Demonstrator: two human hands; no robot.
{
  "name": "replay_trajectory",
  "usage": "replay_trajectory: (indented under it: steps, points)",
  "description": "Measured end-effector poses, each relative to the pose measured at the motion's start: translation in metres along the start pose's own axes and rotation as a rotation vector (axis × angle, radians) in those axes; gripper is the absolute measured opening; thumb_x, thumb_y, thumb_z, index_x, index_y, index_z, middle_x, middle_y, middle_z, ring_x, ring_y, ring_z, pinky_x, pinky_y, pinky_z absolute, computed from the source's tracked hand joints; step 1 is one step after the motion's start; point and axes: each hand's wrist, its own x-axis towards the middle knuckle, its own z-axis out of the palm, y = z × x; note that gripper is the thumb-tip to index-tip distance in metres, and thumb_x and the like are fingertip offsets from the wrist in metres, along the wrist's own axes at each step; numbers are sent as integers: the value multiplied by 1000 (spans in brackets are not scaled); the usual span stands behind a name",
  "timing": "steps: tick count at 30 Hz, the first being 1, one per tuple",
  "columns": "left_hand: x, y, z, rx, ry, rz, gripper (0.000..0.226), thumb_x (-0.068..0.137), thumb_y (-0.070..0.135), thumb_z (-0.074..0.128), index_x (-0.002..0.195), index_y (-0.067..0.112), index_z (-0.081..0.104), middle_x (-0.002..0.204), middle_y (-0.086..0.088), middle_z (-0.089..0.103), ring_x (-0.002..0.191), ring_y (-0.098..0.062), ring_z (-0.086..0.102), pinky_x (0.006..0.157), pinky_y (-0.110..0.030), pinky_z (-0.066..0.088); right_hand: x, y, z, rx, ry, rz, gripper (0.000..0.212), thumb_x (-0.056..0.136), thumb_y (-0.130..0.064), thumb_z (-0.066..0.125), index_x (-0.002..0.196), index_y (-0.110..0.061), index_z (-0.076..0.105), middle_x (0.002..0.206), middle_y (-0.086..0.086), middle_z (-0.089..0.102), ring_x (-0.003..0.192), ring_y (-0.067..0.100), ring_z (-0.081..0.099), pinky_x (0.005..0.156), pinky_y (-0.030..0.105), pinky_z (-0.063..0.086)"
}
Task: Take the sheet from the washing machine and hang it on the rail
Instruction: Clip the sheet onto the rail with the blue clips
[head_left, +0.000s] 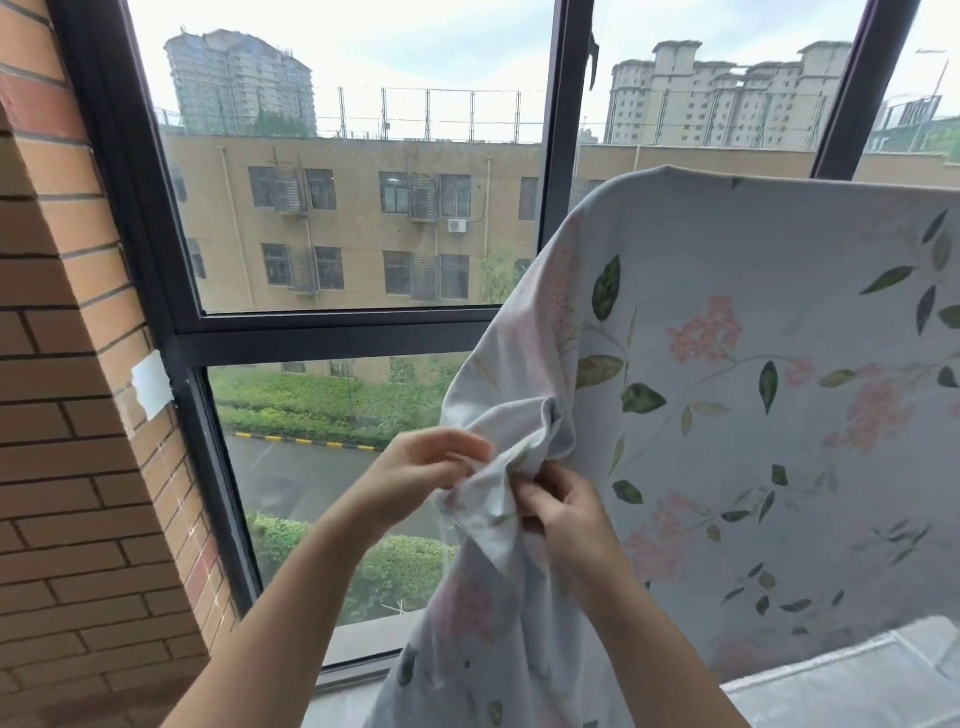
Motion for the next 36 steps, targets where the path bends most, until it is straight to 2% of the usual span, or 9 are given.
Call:
replay_trajectory:
  steps: [5, 9, 14, 19, 23, 27, 29, 32, 36]
  points:
    - [-24, -27, 7, 58, -165, 57, 46, 77, 15, 71, 122, 18, 58, 118, -1, 64, 109, -15, 61, 90, -29, 51, 3, -22, -12, 170, -33, 34, 23, 94, -3, 47, 91, -11, 68, 82, 8, 73, 76, 18, 70, 70, 28, 57]
    - [-5, -13, 28, 28, 202, 136, 15, 83, 0, 65, 89, 14, 70, 84, 0, 71, 76, -7, 63, 68, -23, 50, 7, -23, -13, 122, -38, 68, 25, 95, -6, 47, 90, -15, 69, 83, 8, 73, 77, 19, 69, 76, 33, 55]
    - [17, 19, 25, -33, 384, 181, 23, 85, 0, 48, 75, 16, 60, 67, 2, 58, 64, -10, 51, 60, -28, 41, 12, -34, -29, 203, -18, 136, 24, 99, -8, 41, 99, -8, 65, 79, 5, 74, 70, 16, 70, 62, 27, 57]
    - [37, 69, 19, 383, 325, 368, 23, 85, 2, 53, 74, 21, 60, 50, 13, 48, 48, -4, 39, 49, -22, 33, 19, -58, -45, -166, 35, 16, 14, 94, -25, 53, 93, -12, 60, 81, 4, 69, 66, 10, 64, 59, 23, 54]
    - [51, 105, 15, 666, 312, 468, 17, 84, 7, 53, 79, 18, 64, 56, 14, 51, 53, -6, 48, 51, -23, 38, 17, -82, -55, -512, -154, -122, 45, 62, -46, 79, 98, -30, 56, 80, -15, 70, 72, -1, 67, 61, 15, 49]
    - [61, 114, 7, 977, 243, 653, 14, 79, 33, 66, 82, 20, 63, 66, 3, 60, 60, -22, 57, 52, -27, 39, 22, -87, -60, -740, -177, -196, 29, 81, -18, 69, 59, -17, 51, 47, -10, 49, 43, 3, 42, 47, 22, 33]
    - [63, 110, -5, 1254, 198, 723, 42, 70, 58, 67, 92, 23, 60, 76, 6, 64, 59, -17, 51, 53, -25, 33, 31, -87, -67, -733, -69, -236, 31, 89, -12, 59, 60, -17, 46, 45, -12, 37, 43, 2, 30, 46, 24, 25]
    - [65, 95, -15, 1561, 188, 613, 49, 76, 56, 64, 110, 22, 53, 97, 7, 62, 70, -19, 58, 57, -26, 32, 43, -84, -73, -535, 3, -237, 35, 92, 5, 42, 73, -19, 60, 57, -15, 53, 55, 0, 43, 53, 19, 33]
    - [70, 67, -17, 999, 441, 286, 10, 87, 17, 51, 90, 18, 60, 86, -1, 63, 80, -26, 59, 61, -29, 36, 48, -74, -70, -404, 72, -208, 37, 90, 9, 41, 85, -19, 64, 80, 1, 65, 80, 16, 57, 69, 22, 45]
